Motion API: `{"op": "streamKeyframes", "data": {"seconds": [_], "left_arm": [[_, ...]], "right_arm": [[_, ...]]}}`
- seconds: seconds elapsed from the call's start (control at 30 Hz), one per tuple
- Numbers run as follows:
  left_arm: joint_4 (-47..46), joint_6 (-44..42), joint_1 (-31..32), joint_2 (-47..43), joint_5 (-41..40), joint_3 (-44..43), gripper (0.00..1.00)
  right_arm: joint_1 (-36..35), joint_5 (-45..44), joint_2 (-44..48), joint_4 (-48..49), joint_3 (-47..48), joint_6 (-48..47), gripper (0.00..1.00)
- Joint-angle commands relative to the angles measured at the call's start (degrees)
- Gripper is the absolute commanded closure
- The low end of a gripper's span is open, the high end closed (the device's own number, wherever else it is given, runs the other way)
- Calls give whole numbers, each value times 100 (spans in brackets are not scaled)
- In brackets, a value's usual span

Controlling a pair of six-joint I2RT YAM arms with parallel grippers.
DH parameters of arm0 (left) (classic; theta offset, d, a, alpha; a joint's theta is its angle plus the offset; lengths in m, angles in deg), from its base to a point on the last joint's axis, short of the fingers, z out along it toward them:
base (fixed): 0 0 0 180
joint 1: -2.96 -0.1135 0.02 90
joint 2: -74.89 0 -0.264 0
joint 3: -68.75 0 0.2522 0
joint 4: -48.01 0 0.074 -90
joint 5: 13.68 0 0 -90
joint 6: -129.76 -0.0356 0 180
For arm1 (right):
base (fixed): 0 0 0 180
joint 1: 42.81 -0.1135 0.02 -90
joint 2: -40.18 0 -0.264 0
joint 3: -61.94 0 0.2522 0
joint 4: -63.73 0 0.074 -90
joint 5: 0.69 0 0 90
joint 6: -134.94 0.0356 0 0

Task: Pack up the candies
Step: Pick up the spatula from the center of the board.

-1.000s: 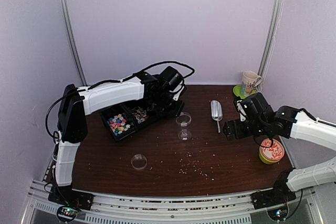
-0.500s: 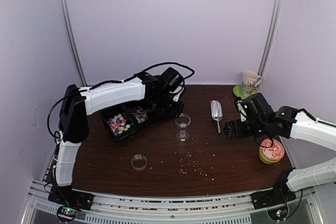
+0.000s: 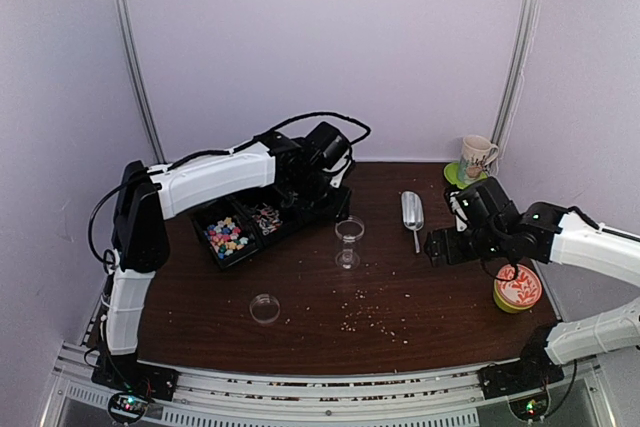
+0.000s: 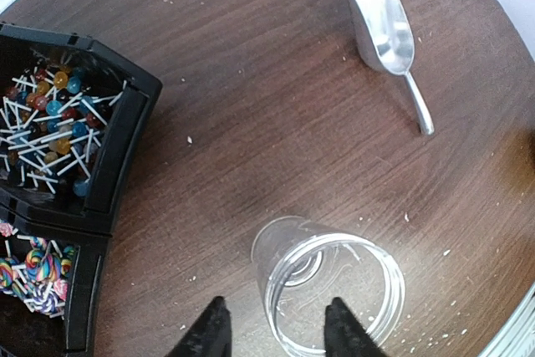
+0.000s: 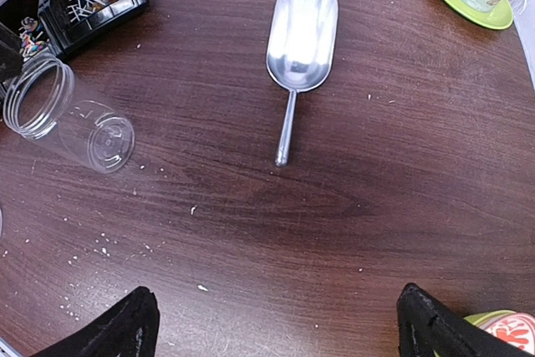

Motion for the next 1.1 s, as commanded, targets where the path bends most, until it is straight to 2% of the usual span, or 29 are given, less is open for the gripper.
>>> {"op": "streamKeyframes", "data": {"seconds": [0.0,0.07,0.3,0.4,0.57,0.8,1.07], "left_arm": [[107,-112,41,-285,-217,-269,56],[190,-162,37,-430,-312,-331,47],[354,-377,28,-1236,-993,-161,30],[354,-437,28,-1601,-1423,92,20],[387,-446,28,-2163,-2601,587,3],[358,-162,7,-2857,-3958,1595,2],[191,55,-88,-3253,-3860,2499,2]], "right_arm": [[50,-112,-195,175,105,89,1],[92,-91,-334,225,175,74,1],[420,123,-921,457,445,-20,0],[602,280,-1308,583,582,-55,0],[857,604,-2043,764,882,-83,3],[995,765,-3127,734,1467,41,5],[1191,903,-3993,706,1880,307,14]]}}
